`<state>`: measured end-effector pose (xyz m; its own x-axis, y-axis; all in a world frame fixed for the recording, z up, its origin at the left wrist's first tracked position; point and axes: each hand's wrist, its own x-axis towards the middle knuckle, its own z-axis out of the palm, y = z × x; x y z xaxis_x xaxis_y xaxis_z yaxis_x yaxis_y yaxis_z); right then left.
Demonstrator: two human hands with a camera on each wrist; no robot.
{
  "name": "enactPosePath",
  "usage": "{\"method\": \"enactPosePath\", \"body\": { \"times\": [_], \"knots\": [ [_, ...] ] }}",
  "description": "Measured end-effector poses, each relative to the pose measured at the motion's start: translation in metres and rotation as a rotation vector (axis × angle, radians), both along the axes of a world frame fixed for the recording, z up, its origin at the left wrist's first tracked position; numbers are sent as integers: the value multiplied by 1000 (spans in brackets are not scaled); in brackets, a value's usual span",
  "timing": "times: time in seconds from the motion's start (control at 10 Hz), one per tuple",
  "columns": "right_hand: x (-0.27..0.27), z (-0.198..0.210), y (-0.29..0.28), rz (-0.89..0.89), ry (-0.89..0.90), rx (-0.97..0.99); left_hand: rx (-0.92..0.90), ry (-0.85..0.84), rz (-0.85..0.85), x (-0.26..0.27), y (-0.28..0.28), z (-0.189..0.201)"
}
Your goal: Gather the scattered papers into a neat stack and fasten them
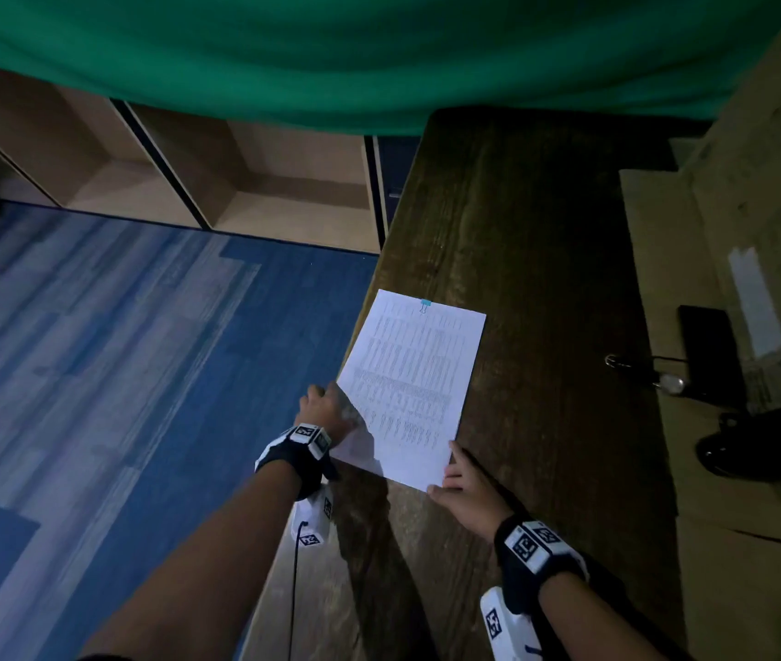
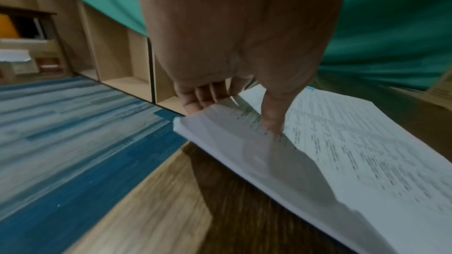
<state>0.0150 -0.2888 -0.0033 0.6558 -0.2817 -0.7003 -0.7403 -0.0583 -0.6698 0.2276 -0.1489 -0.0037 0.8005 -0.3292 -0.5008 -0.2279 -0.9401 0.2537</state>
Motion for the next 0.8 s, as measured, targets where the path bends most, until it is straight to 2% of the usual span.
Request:
{"method": "enactPosePath", "body": {
  "times": [0.1,0.2,0.3,0.5,0.6,0.7,0.8],
  "knots": [
    [17,8,0,112,34,-214,127,16,35,1,-3,-7],
    [26,14,0,196,58,-300,34,160,168,0,-3,-21],
    [33,14,0,263,45,-330,38,185,197,-5,-2,-24],
    [30,13,-5,240,1,-351,-14,173,102,-13,1,-18],
    [0,9,-10,239,-40,-391,-46,194,80,-21,16,-16],
    [-54,2,-13,274,-84,-412,-191,166,89,-40,39,-5],
    [-121,-5,-11,381,-117,-429,-291,160,190,-88,90,1]
  ]
}}
